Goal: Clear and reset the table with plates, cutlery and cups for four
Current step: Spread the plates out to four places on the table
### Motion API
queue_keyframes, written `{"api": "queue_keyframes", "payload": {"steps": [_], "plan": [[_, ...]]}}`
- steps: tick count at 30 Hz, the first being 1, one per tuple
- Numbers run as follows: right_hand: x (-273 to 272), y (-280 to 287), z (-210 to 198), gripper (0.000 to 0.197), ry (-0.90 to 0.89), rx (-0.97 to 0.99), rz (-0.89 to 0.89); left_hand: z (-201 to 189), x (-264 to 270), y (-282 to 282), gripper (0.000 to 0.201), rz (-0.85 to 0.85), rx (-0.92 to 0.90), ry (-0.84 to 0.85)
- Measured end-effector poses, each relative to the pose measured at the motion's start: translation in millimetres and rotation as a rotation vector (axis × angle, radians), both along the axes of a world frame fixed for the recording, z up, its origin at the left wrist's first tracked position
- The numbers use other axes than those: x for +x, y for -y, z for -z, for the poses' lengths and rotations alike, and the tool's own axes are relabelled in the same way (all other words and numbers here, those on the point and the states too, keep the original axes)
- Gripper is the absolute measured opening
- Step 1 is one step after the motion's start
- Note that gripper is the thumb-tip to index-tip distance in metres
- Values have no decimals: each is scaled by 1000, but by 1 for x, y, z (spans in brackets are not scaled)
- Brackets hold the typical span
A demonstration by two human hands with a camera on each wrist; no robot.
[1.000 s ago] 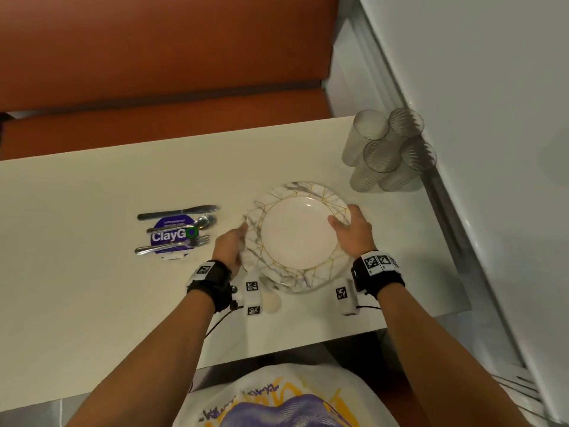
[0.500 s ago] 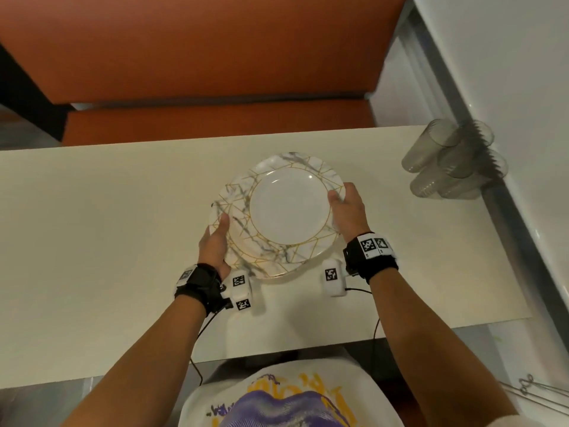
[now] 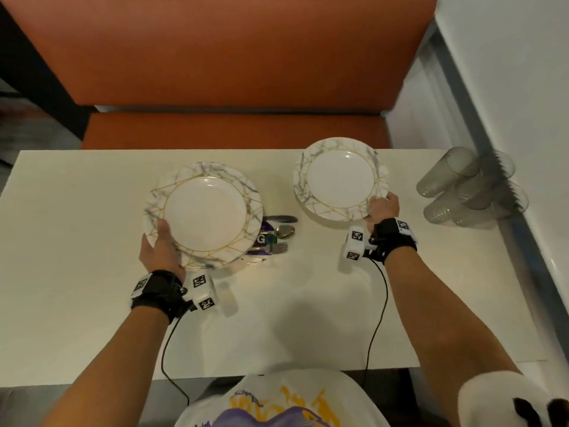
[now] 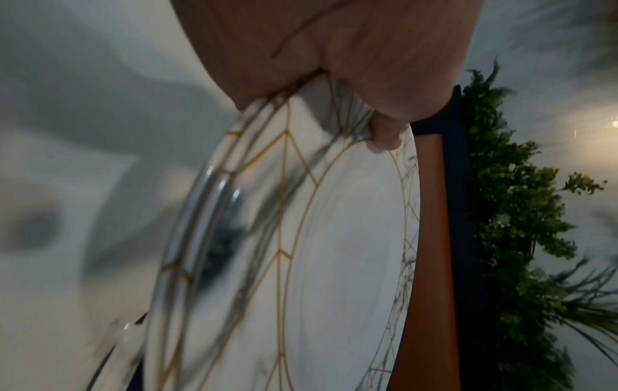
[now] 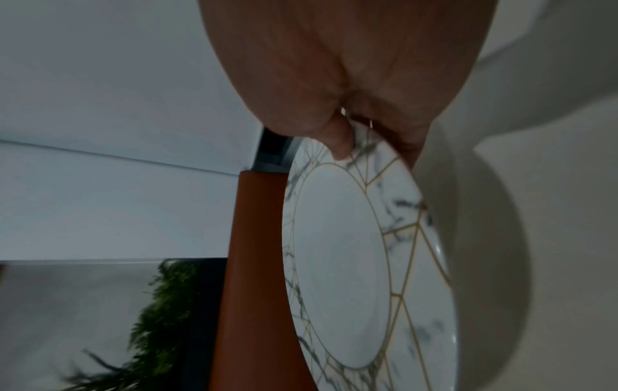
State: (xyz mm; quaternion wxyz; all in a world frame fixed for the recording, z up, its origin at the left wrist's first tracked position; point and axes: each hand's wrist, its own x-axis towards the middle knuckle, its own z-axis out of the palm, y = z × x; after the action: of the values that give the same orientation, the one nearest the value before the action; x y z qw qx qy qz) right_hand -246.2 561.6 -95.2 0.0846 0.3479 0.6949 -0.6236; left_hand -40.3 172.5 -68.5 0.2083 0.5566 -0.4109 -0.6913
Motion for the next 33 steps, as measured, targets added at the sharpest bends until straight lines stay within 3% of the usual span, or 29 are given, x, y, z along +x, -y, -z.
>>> {"api": "queue_keyframes", "payload": {"steps": [10,15,18,21,24,28,33], "plan": [[-7,-6,33,52,134,186,-43,-6,5,3,86,-117,-77,45],[-14,-12,42,45,263,388,-194,-7,3,-15,64,-77,-119,35],[-21,-13,55,30,286,403,-233,-9,2,-25,63,-51,-121,11],[-23,-11,62,28,280,407,-238,-9,0,-33,67,-18,-116,6],[-21,-6,58,24,278,376,-260,-8,-1,-38,55,30,-103,13],[-26,-9,61,50,278,325,-265,-7,0,-45,43,64,-86,-1],[-28,-11,59,50,270,293,-242,-9,3,-55,45,95,-83,-7]]}}
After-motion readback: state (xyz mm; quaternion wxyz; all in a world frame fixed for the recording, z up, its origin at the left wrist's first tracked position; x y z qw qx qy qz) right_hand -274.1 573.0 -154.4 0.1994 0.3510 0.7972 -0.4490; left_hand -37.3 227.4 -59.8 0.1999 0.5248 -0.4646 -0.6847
